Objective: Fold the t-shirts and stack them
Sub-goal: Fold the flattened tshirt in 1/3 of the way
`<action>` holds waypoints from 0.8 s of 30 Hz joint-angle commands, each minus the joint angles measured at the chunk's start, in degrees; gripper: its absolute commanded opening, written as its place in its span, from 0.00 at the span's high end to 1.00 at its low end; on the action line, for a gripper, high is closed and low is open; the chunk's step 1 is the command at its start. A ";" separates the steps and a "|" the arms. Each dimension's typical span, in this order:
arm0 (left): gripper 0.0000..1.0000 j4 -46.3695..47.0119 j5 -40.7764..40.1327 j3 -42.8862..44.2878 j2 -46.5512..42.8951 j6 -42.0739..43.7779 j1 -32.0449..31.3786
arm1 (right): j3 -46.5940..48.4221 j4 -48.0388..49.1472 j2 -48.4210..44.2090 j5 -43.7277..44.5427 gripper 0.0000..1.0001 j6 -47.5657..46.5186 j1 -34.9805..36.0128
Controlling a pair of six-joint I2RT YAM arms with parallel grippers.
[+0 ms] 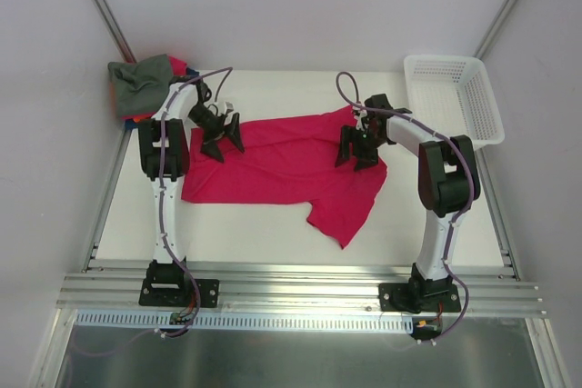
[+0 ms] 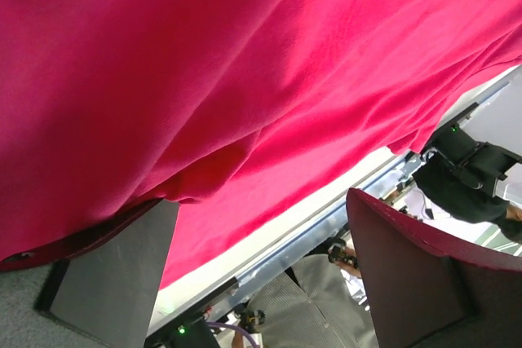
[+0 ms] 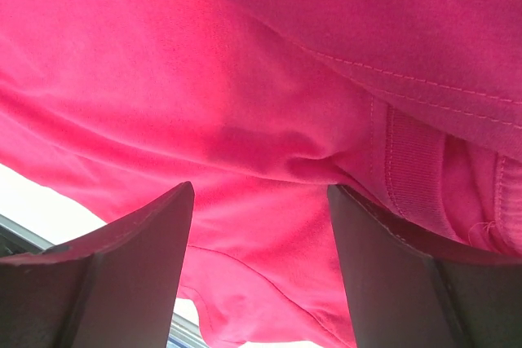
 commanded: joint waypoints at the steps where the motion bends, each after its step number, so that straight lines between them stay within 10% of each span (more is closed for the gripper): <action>1: 0.14 3.46 -2.85 1.64 2.71 0.63 -1.37 | -1.38 0.98 0.23 0.22 0.29 0.16 0.04; 24: 0.16 5.31 -7.50 1.72 -14.88 1.60 -0.94 | 4.95 -1.30 -7.33 1.63 0.28 -2.66 2.95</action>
